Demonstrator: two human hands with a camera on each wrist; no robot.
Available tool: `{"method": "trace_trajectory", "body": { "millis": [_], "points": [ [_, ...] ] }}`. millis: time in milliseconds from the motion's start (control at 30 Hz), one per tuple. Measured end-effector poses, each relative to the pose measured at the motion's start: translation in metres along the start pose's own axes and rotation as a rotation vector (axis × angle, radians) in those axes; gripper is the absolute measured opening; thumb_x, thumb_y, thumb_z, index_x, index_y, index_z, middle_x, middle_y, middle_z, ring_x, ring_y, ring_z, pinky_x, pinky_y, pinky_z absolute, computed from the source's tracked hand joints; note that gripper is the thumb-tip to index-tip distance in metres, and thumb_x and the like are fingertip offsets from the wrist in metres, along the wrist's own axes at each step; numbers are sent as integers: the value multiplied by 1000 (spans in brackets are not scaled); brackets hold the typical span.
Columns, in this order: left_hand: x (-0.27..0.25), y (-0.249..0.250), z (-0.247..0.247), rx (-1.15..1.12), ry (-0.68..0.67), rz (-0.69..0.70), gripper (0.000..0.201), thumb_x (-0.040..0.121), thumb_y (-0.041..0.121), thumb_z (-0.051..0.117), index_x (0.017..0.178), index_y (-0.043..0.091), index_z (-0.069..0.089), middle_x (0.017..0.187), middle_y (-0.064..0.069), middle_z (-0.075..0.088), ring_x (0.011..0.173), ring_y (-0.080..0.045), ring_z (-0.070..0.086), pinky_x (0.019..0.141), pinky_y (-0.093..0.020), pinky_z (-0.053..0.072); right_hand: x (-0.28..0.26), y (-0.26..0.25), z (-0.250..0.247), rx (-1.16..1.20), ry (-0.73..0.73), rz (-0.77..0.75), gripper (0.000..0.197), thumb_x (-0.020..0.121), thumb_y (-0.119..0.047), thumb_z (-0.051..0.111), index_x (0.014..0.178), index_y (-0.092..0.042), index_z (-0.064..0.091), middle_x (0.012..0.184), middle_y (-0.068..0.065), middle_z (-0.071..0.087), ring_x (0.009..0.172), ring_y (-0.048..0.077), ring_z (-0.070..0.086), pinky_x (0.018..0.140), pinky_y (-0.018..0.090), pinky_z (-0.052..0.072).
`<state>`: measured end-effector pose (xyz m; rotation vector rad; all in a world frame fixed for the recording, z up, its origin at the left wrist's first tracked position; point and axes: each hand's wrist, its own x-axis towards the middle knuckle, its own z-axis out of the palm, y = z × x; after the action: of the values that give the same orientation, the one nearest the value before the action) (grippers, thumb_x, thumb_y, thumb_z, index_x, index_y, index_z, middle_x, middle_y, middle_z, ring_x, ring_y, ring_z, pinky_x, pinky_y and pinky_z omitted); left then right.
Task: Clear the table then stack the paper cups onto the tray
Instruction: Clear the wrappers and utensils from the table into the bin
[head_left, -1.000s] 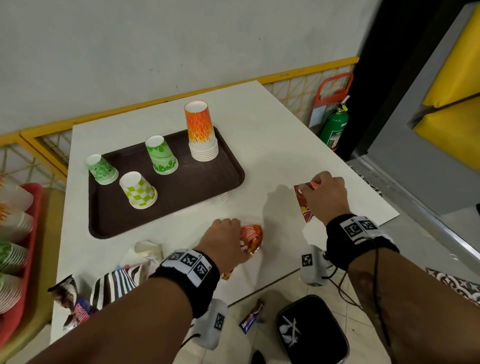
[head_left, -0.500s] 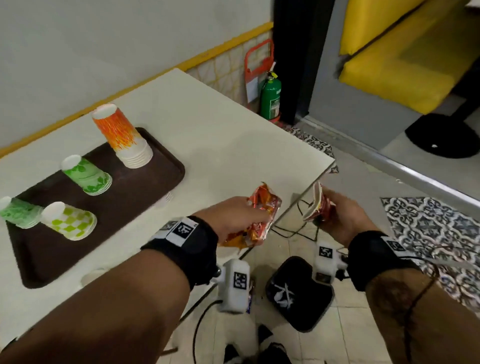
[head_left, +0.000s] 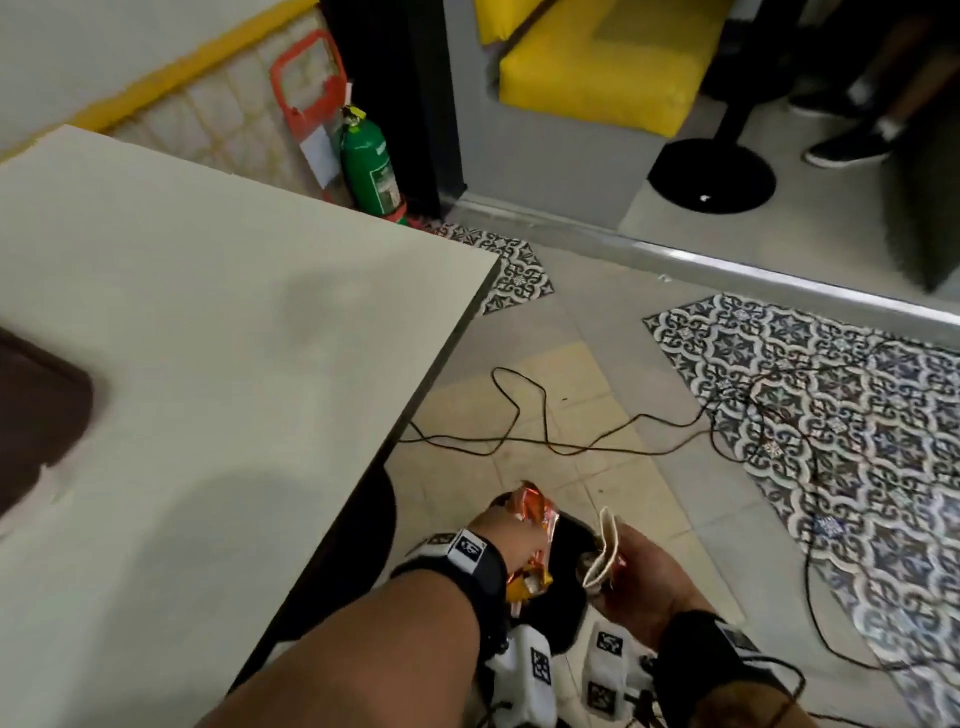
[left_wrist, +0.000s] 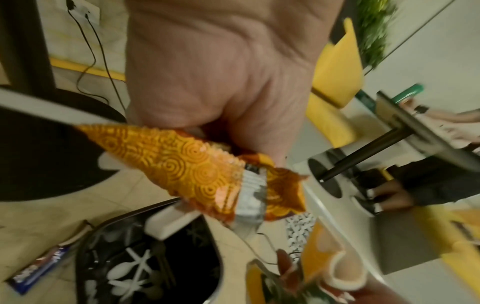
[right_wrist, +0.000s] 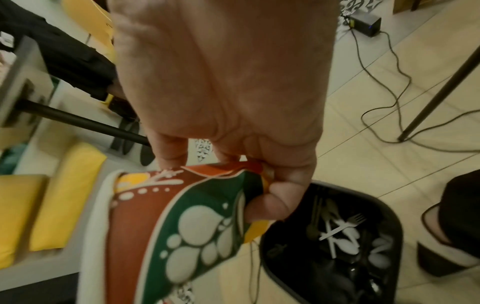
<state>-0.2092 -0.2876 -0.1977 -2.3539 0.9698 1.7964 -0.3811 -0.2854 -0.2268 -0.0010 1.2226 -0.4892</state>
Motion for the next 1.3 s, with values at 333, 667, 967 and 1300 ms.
{"method": "trace_trajectory", "body": {
  "millis": [333,667,967,1300],
  "points": [
    [121,-20,39,411,-53,-26,74,97,61,42,149,8,41,150,-13,47,136,-30,47,108,-31,40,124,37,-39,-201,196,149,53,101,-46,44,115,4,57,79,19,73,83,35,61,54,37,55],
    [161,-29,40,502,-60,7,46,103,44,43,123,5,58,96,-11,57,124,-30,56,94,-32,43,143,35,-51,-361,211,129,53,96,-46,56,120,1,55,110,14,62,106,38,60,88,54,53],
    [-11,27,-16,522,-16,358,38,101,23,48,128,-1,58,127,-22,61,115,-39,59,91,-39,48,16,-49,31,-676,214,-470,17,98,-18,58,112,-13,65,108,12,68,99,26,66,81,39,52],
    [-261,-44,-191,392,472,635,24,97,12,53,113,-4,62,112,-25,63,103,-37,60,89,-36,46,-200,-47,274,-1356,-305,-1205,19,93,-18,64,97,-37,64,97,-12,71,89,4,66,83,30,51]
  ]
}}
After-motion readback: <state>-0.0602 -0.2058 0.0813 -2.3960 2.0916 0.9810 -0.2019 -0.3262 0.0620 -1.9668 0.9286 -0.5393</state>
